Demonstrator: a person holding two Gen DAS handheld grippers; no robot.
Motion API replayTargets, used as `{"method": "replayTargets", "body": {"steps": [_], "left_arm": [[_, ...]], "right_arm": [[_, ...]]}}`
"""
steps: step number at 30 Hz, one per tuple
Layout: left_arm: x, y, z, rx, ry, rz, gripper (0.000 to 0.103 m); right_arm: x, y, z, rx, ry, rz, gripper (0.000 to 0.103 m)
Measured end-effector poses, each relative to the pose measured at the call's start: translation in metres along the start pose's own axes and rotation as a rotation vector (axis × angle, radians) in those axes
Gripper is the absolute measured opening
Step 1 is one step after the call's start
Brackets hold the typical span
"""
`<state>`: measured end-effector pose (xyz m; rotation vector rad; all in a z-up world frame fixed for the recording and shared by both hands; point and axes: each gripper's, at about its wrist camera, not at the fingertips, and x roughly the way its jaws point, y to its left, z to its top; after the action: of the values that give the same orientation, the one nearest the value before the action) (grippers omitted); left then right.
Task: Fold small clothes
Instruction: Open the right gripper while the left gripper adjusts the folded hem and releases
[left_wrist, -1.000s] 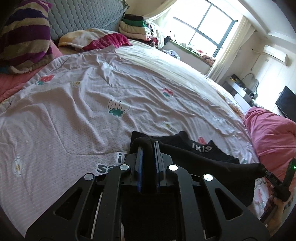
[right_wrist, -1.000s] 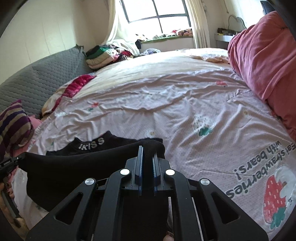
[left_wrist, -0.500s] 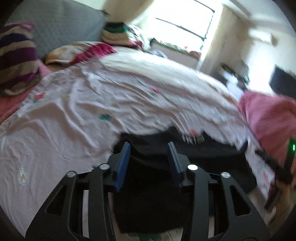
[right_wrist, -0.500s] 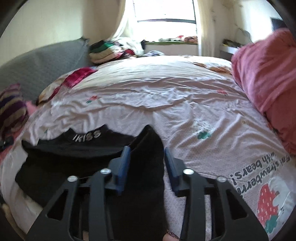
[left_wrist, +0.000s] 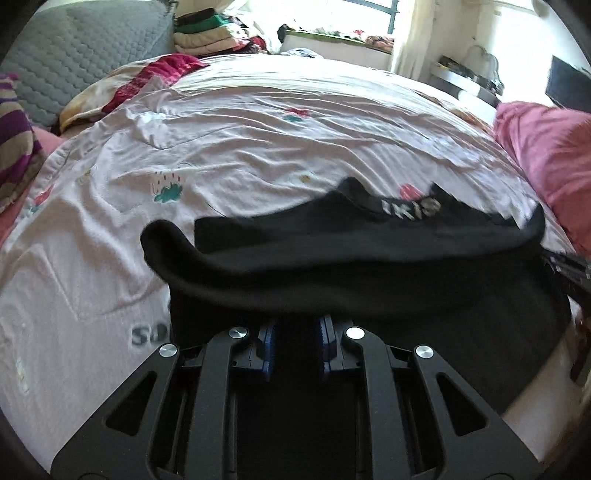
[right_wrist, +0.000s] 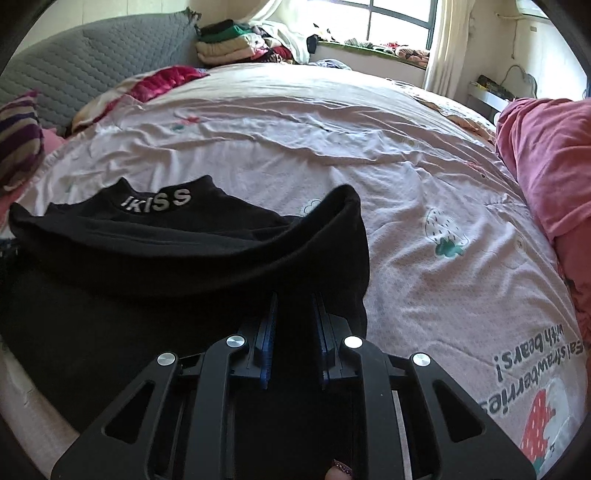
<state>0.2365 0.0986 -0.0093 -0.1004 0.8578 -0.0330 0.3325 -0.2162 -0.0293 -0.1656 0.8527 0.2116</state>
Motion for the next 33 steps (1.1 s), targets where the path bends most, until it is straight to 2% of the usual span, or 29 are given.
{"method": "replayTargets", "body": {"steps": [1, 6, 9, 11, 14, 17, 19, 23, 26, 27, 30, 31, 33], "left_arm": [[0.002, 0.005, 0.003, -0.019, -0.016, 0.018, 0.016], [0.000, 0.023, 0.022, -0.080, -0.057, 0.010, 0.018], [-0.005, 0.036, 0.030, -0.119, -0.091, 0.029, 0.026], [-0.008, 0.049, 0.033, -0.163, -0.097, 0.021, 0.026], [-0.009, 0.066, 0.033, -0.226, -0.084, 0.003, 0.029], [-0.007, 0.073, 0.031, -0.255, -0.058, -0.028, 0.037], [-0.002, 0.074, 0.029, -0.261, -0.031, -0.046, 0.043], [0.017, 0.072, 0.022, -0.267, 0.024, -0.037, 0.043], [0.021, 0.070, 0.021, -0.260, 0.030, -0.039, 0.043], [0.020, 0.069, 0.021, -0.249, 0.027, -0.039, 0.043], [0.020, 0.063, 0.021, -0.216, 0.016, -0.020, 0.018], [0.019, 0.060, 0.021, -0.201, 0.013, -0.005, 0.015], [0.017, 0.058, 0.021, -0.189, -0.001, 0.002, 0.007]], "right_arm": [[0.002, 0.000, 0.004, 0.000, -0.003, -0.003, 0.017], [0.016, -0.004, 0.020, 0.017, -0.015, -0.027, 0.017], [0.019, -0.013, 0.027, 0.060, -0.031, -0.040, 0.017], [0.018, -0.020, 0.029, 0.088, -0.048, -0.057, 0.017], [0.015, -0.035, 0.029, 0.140, -0.053, -0.056, 0.018], [0.013, -0.049, 0.027, 0.178, -0.048, -0.045, 0.022], [0.013, -0.055, 0.025, 0.192, -0.030, -0.011, 0.037], [0.015, -0.055, 0.021, 0.177, -0.007, 0.012, 0.037], [0.019, -0.055, 0.018, 0.187, 0.006, 0.045, 0.037], [0.020, -0.055, 0.018, 0.188, 0.006, 0.054, 0.037], [0.022, -0.053, 0.017, 0.177, 0.008, 0.076, 0.035], [0.022, -0.052, 0.017, 0.170, 0.009, 0.091, 0.023], [0.021, -0.047, 0.017, 0.152, 0.006, 0.102, 0.016]]}}
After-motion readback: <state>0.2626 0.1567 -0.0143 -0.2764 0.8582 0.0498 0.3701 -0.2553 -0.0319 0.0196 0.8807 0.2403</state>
